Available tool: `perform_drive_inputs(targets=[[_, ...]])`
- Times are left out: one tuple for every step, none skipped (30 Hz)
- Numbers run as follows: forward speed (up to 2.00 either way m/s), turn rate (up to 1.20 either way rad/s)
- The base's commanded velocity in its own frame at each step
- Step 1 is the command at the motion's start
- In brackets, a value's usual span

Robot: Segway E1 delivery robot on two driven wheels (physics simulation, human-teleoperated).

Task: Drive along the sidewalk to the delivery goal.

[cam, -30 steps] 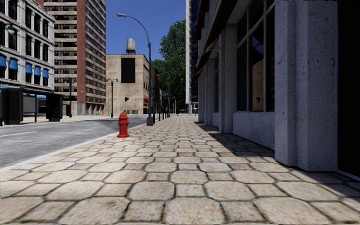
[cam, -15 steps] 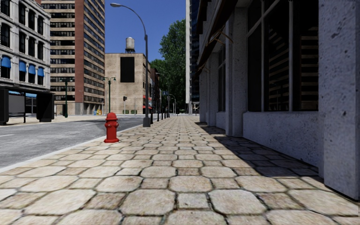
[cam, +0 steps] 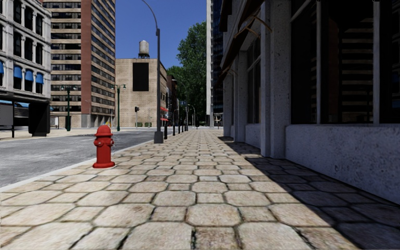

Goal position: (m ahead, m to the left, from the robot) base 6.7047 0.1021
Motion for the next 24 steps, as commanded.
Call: perform_drive_inputs(targets=[[2.00, 0.00], [2.00, 0.00], [2.00, 0.00], [2.00, 0.00], [2.00, 0.00], [2.00, 0.00], [2.00, 0.00], [2.00, 0.00], [2.00, 0.00], [2.00, 0.00], [2.00, 0.00], [2.00, 0.00], [2.00, 0.00], [2.00, 0.00], [2.00, 0.00], [2.00, 0.00], [2.00, 0.00], [2.00, 0.00], [2.00, 0.00], [2.00, 0.00], [2.00, 0.00], [2.00, 0.00], [2.00, 0.00], [2.00, 0.00]])
